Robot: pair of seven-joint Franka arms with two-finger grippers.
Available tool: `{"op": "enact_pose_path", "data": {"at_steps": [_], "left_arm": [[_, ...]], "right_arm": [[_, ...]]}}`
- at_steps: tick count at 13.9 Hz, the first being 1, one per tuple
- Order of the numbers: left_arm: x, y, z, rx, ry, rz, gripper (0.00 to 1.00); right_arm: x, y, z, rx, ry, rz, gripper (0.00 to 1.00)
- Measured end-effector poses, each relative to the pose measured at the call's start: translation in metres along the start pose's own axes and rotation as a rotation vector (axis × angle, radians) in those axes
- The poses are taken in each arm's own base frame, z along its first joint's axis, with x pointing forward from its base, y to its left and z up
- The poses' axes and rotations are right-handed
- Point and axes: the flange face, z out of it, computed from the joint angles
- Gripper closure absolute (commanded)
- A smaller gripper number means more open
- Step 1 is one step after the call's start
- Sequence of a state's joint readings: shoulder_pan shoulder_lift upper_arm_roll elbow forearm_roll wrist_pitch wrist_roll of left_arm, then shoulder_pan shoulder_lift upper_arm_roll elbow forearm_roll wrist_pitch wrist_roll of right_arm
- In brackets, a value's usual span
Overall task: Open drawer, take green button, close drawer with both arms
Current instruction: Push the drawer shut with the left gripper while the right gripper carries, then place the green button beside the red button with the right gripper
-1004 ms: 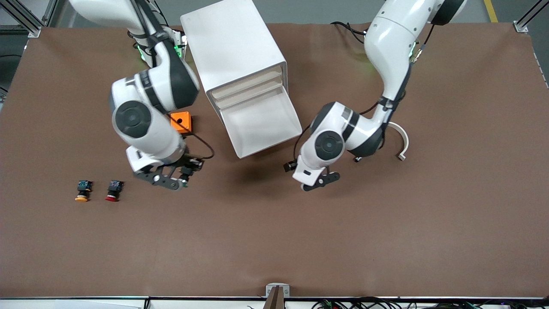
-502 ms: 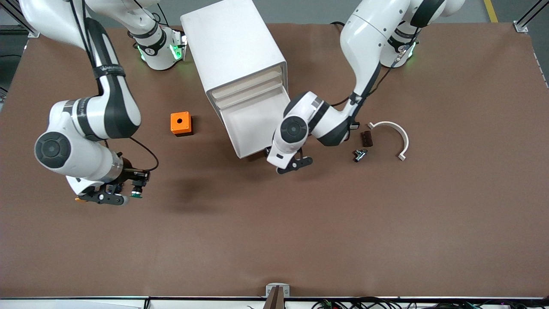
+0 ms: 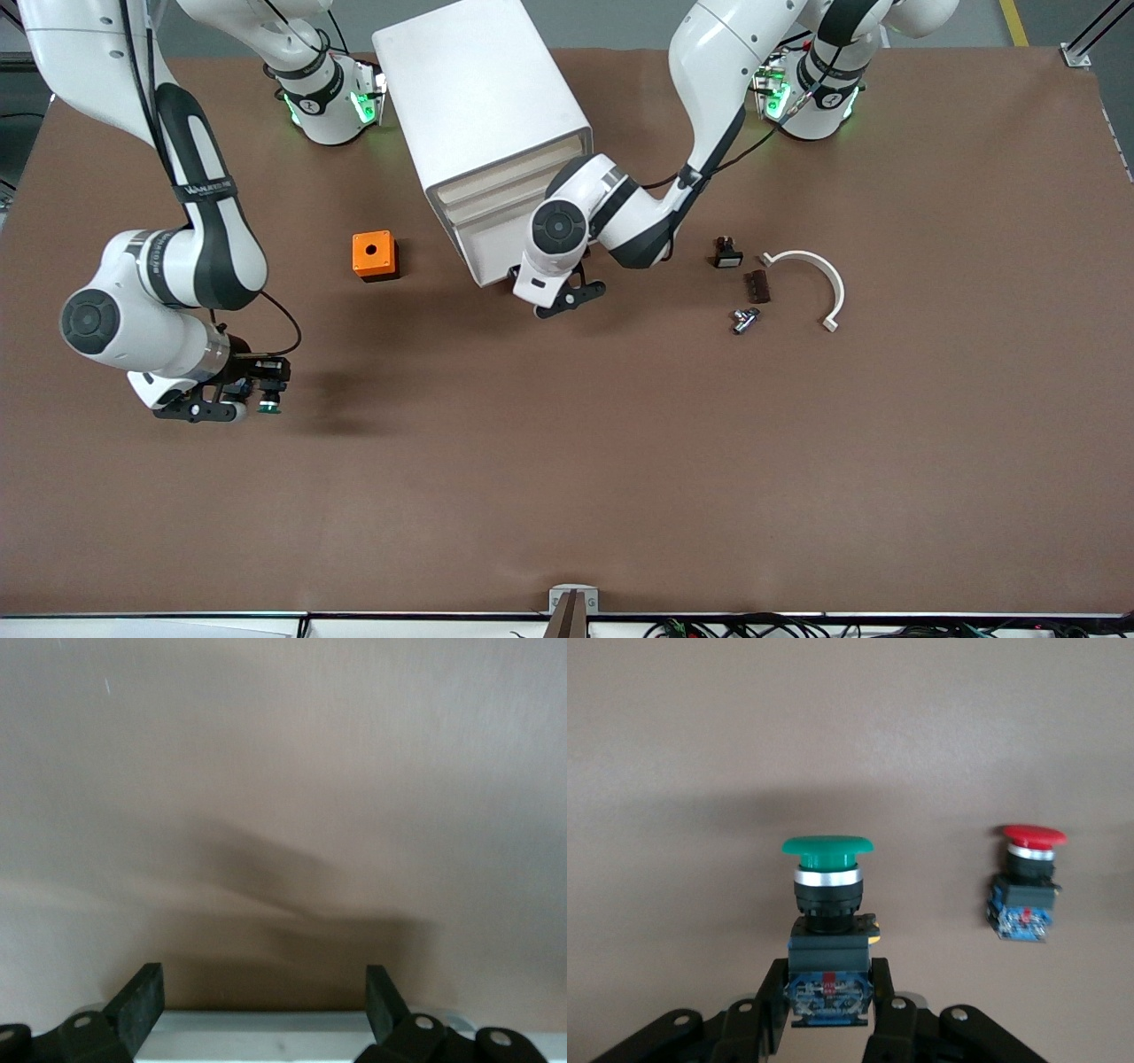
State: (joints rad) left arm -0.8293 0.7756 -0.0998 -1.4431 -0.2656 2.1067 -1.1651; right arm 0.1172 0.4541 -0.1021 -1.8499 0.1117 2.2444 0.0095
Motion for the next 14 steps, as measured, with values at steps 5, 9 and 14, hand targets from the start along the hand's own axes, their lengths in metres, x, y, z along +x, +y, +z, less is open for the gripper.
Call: {"op": "enact_pose_path", "data": {"at_steps": [5, 9, 14], "left_arm": [[-0.052, 0.009, 0.016, 0.015, -0.055, -0.041, 0.0], [-0.056, 0.008, 0.019, 0.007, -0.114, -0.103, 0.0], [0.012, -0.001, -0.02, -0.04, -0.032, -0.172, 0.0]], "right_arm": [[-0.002, 0.005, 0.06, -0.016, 0.005, 0.006, 1.0], [-0.004, 0.006, 0.072, -0.019, -0.008, 0.007, 1.0], [-0.014, 0.009, 0.083, -0.022, -0.031, 0.01, 1.0]]}}
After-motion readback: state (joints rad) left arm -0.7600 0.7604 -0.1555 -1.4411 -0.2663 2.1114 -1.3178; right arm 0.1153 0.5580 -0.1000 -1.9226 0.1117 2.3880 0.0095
